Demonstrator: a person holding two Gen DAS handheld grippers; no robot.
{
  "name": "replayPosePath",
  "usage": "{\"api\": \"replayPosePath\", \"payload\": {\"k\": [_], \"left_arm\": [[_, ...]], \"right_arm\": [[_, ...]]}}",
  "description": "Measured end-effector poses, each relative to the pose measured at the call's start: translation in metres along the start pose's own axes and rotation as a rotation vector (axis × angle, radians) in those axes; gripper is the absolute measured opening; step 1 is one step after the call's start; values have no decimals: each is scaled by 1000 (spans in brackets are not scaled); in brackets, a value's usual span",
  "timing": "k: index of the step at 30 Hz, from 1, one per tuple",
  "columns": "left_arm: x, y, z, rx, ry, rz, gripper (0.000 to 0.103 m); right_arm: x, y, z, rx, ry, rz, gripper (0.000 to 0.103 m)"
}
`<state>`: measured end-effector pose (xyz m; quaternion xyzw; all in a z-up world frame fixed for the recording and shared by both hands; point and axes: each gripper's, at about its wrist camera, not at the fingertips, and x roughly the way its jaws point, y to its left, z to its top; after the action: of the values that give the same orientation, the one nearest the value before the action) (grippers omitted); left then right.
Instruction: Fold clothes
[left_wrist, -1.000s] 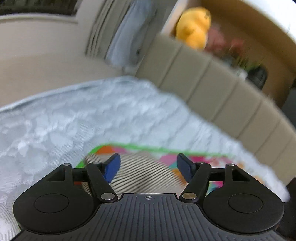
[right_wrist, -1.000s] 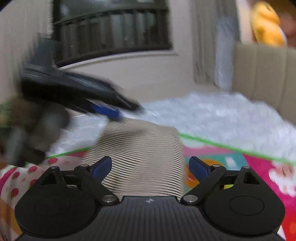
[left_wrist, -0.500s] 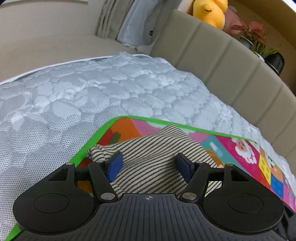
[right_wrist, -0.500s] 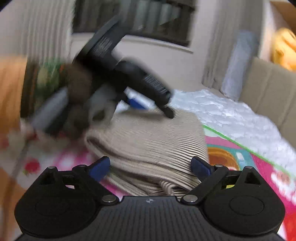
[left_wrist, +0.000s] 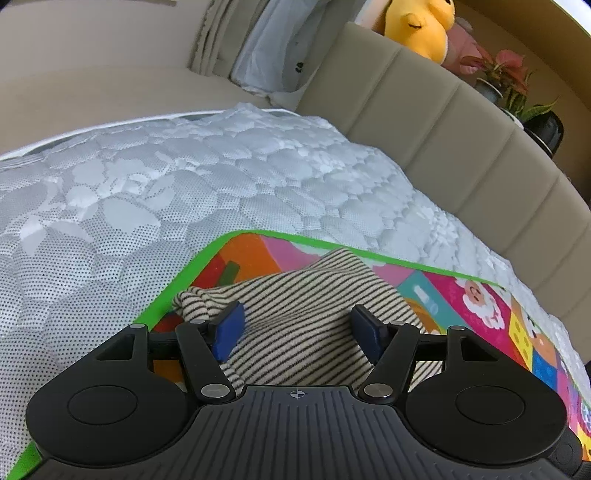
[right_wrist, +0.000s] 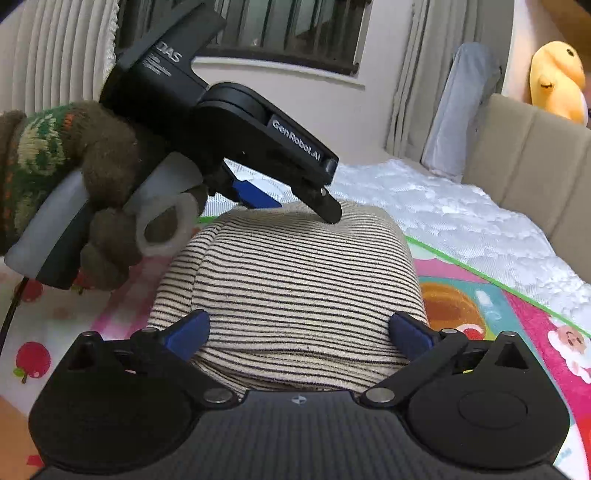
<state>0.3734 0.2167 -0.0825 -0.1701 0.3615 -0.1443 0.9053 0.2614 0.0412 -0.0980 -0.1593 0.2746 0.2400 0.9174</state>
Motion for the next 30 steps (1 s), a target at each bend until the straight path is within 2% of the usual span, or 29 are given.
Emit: {"api": "replayPosePath", "payload": {"k": [5, 8, 10, 12, 13, 17, 18, 20, 22, 23, 26, 30], "left_arm": [[-39, -4, 2, -83, -24, 21, 68], [-66, -17, -6, -90, -9, -18, 68], [-63, -24, -12, -77, 31, -74, 68], [-50, -26, -17, -57, 66, -66, 68], [-45, -25, -18, -57, 60, -55, 68], [-38, -22, -21, -78, 18, -16, 65], [-44, -25, -23, -96, 4, 1, 65], [-64, -40, -32, -115, -32, 75, 71], [-86, -62, -47, -104, -70, 165, 93], [-99, -77, -57, -96, -90, 215, 96], [-136, -120, -89, -75, -151, 356, 102], [-167, -164, -149, -61, -208, 438, 103]], "right_arm": [[-6, -3, -1, -1, 9, 11, 103], [-23, -17, -4, 85, -32, 31, 103], [-29, -29, -8, 145, -32, 42, 103], [-29, -36, -14, 162, 32, 55, 103], [-30, -39, -17, 162, 63, 55, 103], [-68, -62, -23, 216, 39, 76, 103], [-81, -69, -26, 237, 31, 87, 103], [-107, -83, -34, 278, 15, 108, 103], [-124, -91, -42, 282, 5, 99, 103], [-136, -92, -50, 279, 3, 80, 103], [-150, -99, -71, 312, -20, 37, 103], [-159, -108, -100, 376, -65, 13, 103]]}}
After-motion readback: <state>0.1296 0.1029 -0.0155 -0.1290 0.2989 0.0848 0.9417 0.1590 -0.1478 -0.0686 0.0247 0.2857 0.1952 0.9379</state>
